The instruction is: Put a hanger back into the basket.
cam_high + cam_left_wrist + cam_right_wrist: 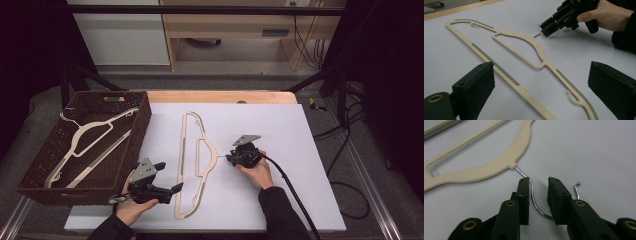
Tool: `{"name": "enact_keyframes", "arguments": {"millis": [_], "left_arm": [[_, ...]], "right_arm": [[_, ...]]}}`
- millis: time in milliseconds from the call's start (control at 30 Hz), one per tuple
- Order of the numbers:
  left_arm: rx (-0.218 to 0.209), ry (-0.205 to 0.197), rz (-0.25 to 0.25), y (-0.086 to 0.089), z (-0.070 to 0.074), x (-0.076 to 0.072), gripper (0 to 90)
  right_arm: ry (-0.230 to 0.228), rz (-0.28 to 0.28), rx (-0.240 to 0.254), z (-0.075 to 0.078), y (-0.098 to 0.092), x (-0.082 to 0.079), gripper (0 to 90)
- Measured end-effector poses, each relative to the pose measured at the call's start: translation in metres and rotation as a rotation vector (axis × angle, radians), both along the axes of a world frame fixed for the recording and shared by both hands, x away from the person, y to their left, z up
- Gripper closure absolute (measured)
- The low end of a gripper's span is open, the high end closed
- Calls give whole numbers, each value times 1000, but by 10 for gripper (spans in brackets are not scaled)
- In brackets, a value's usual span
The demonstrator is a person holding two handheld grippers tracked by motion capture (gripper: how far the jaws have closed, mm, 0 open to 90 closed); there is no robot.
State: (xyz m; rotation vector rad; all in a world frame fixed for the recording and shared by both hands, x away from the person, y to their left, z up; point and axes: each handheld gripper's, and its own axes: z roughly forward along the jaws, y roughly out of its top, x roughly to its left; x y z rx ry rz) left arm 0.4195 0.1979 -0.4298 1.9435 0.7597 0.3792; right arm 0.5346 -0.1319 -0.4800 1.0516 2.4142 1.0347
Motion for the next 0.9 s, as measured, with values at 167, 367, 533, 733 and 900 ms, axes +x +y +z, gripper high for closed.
{"name": "enact_keyframes", "arguments": {"millis": [167, 367, 533, 733, 900], "left_arm": [[-2, 0, 2, 0, 0, 0, 70], [11, 18, -4, -9, 0, 6, 72], [37, 28, -12, -23, 2, 14, 82], [59, 34, -17, -45, 6, 29, 113], [81, 53, -28, -63, 4, 41, 169]], "right_arm": [[-9, 37, -14, 0, 1, -1, 799], [26, 41, 29, 0, -3, 3, 879], [25, 63, 30, 0, -4, 3, 888], [28, 58, 32, 7, -4, 0, 889], [8, 65, 26, 15, -4, -3, 890]]}}
